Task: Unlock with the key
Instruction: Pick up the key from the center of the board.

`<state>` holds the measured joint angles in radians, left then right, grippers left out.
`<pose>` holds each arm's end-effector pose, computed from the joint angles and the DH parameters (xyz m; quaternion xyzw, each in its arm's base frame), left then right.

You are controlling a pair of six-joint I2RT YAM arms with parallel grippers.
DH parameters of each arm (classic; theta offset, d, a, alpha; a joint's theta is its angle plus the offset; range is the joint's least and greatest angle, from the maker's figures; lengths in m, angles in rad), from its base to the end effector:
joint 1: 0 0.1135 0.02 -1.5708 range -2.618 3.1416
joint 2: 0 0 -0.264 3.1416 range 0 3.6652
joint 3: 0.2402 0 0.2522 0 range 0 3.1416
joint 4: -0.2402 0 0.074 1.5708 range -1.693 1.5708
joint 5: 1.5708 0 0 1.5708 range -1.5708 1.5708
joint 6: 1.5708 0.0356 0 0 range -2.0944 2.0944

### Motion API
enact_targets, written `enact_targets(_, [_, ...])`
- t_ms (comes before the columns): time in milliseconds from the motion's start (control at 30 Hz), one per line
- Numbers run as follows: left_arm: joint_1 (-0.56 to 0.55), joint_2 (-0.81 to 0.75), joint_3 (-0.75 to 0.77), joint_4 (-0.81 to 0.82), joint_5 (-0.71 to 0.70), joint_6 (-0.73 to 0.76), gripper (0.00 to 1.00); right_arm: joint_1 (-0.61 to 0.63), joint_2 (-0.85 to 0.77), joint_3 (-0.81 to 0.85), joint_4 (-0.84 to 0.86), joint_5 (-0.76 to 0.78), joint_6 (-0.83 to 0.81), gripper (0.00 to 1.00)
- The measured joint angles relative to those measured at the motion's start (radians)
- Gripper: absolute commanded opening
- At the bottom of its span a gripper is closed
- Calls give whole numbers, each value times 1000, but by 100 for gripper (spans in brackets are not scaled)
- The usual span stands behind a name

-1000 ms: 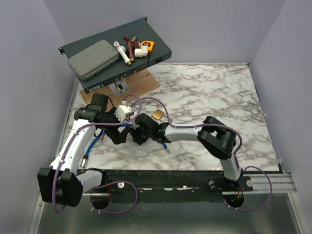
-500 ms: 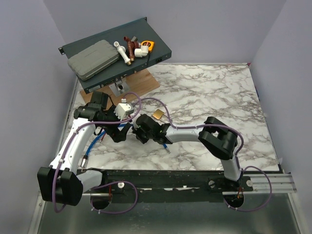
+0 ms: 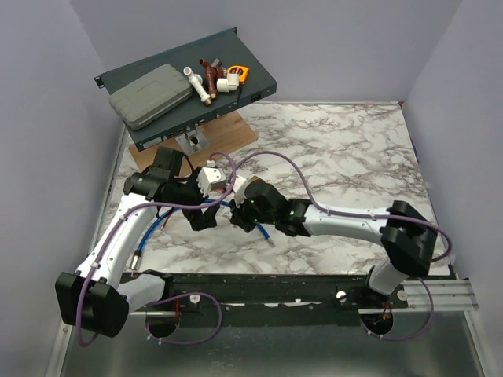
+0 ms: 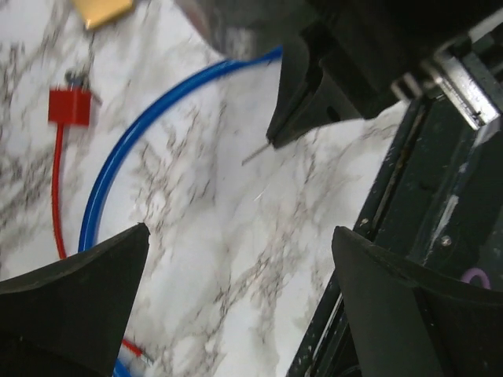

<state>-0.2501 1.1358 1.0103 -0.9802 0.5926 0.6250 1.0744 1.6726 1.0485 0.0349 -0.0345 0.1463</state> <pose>0.1944 -0.0702 0.2892 0.4553 0.8145 -0.2381 0.2695 0.1760 0.3275 0.2208 -0.4019 0.7849 0.2826 0.3775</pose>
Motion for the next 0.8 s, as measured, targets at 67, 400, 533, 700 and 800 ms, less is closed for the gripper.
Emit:
enact_targets(67, [-13,-5,24,-4,87,34,98,0,-64,-11,-27,-27,5,1])
enact_targets(400, [-17,146,278,-288,451,254,84,-8,-393,1,-31,-83,35,1])
enact_targets(533, [-17,224,340,-437,555,380,99,-9,-431,14,-53,-92,36,1])
enact_targets(700, [-16,191,387,-505,660,425,98,-9,-446,15,-100,-105,35,1])
enact_targets(800, [-16,125,370,-430,682,340,82,-9,-457,15,-119,-113,34,1])
